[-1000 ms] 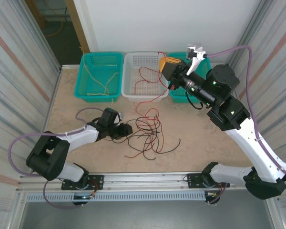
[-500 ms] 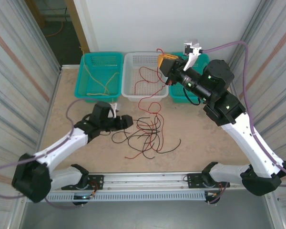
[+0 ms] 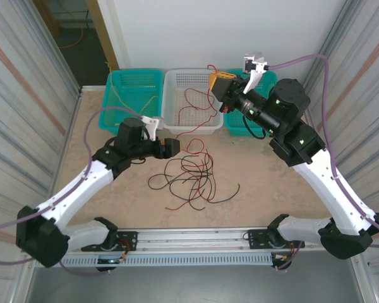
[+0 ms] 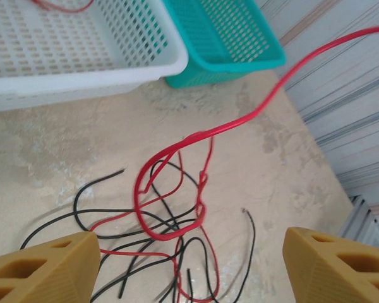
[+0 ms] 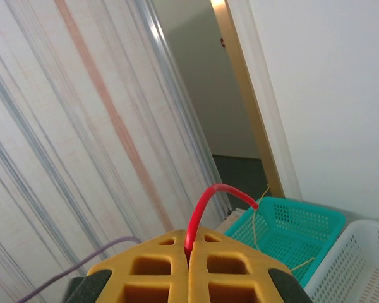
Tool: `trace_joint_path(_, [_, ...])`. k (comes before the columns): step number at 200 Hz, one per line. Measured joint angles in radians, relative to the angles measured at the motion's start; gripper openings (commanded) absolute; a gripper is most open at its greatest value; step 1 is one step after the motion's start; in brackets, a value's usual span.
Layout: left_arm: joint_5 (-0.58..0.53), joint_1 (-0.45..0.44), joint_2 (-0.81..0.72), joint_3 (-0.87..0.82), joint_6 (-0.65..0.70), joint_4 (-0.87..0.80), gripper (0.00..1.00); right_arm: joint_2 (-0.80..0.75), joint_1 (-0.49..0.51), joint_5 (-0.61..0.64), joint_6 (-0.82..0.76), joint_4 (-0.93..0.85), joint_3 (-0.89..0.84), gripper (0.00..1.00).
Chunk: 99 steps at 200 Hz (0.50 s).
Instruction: Untangle the cables
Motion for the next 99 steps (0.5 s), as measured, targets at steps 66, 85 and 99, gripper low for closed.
trace_joint_path(66, [0.047, 0.0, 0.143, 0.021, -0.006, 0.08, 0.5, -0.028, -0.008, -0.014, 0.021, 0.008, -0.01, 0.0])
trace_joint_path(85, [0.061, 0.003, 0.165, 0.022, -0.027, 0.121, 0.36, -0.033, -0.013, -0.015, 0.023, 0.018, -0.013, 0.0])
trace_joint_path(99, [0.068, 0.008, 0.181, 0.023, -0.051, 0.151, 0.17, -0.035, -0.017, -0.016, 0.031, 0.023, -0.018, 0.0])
